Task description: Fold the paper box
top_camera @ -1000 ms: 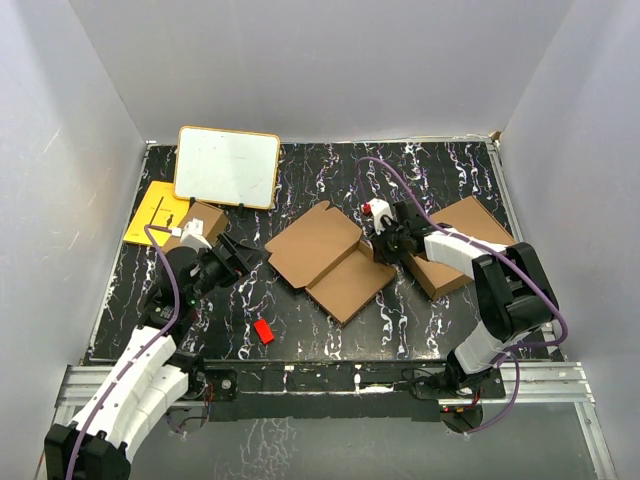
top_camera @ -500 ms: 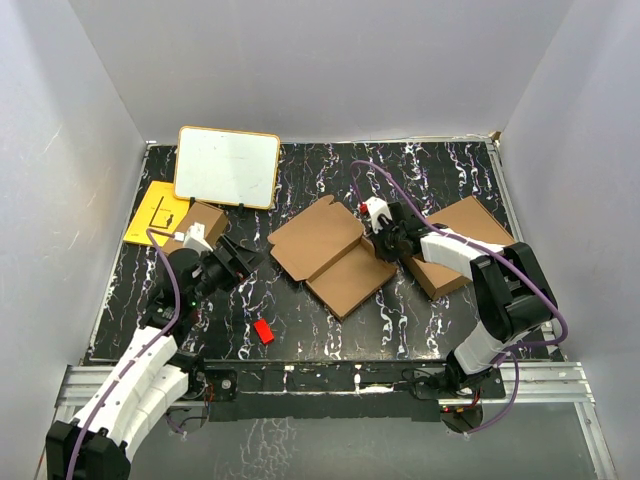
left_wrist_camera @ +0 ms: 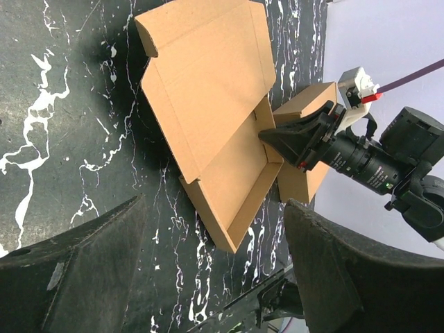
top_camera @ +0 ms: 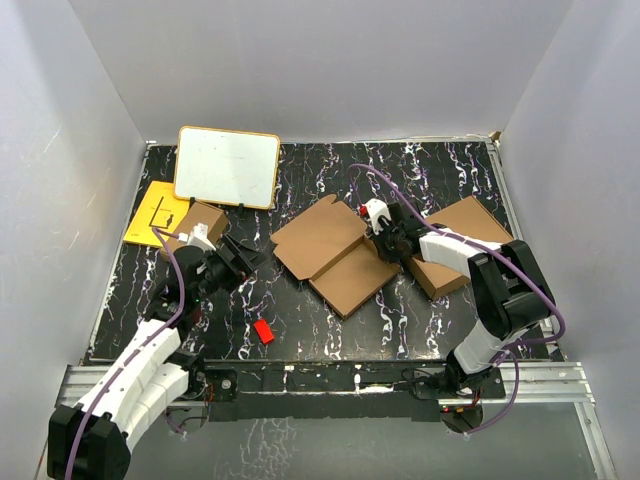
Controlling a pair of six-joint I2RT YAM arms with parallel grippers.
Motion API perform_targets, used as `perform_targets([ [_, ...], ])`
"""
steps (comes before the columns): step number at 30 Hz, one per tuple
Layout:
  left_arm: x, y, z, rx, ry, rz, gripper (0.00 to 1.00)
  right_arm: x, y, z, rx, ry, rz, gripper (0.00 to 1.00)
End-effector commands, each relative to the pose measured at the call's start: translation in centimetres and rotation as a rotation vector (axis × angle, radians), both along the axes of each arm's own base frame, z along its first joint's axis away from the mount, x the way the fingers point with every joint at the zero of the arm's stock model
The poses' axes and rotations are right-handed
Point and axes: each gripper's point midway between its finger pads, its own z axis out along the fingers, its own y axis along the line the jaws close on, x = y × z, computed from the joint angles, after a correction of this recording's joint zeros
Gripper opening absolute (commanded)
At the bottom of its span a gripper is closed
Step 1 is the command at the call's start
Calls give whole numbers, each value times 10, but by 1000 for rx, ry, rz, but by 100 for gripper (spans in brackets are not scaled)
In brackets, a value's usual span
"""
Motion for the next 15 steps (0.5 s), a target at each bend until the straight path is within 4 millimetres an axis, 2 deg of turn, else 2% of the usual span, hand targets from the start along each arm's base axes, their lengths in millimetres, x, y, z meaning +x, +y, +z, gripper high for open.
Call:
perform_targets([
  [1,1,-5,6,-17,-18,-17,77,9,-12,1,-70,-34,-37,8],
  [4,3,-6,3,-13,-3,-20,77,9,-12,4,-65,-39,-52,8],
  [7,5,-7,-2,-13,15,-22,77,4,1,8,7,-12,-19,8],
  [9,6,-8,-4,-19,22,-25,77,2,5,10,30,3,-2,25],
  [11,8,-9,-4,-24,25,-19,77,6,6,10,31,2,-1,35],
  [15,12,-9,-2,-32,19,-10,77,15,7,11,22,-8,-11,34],
])
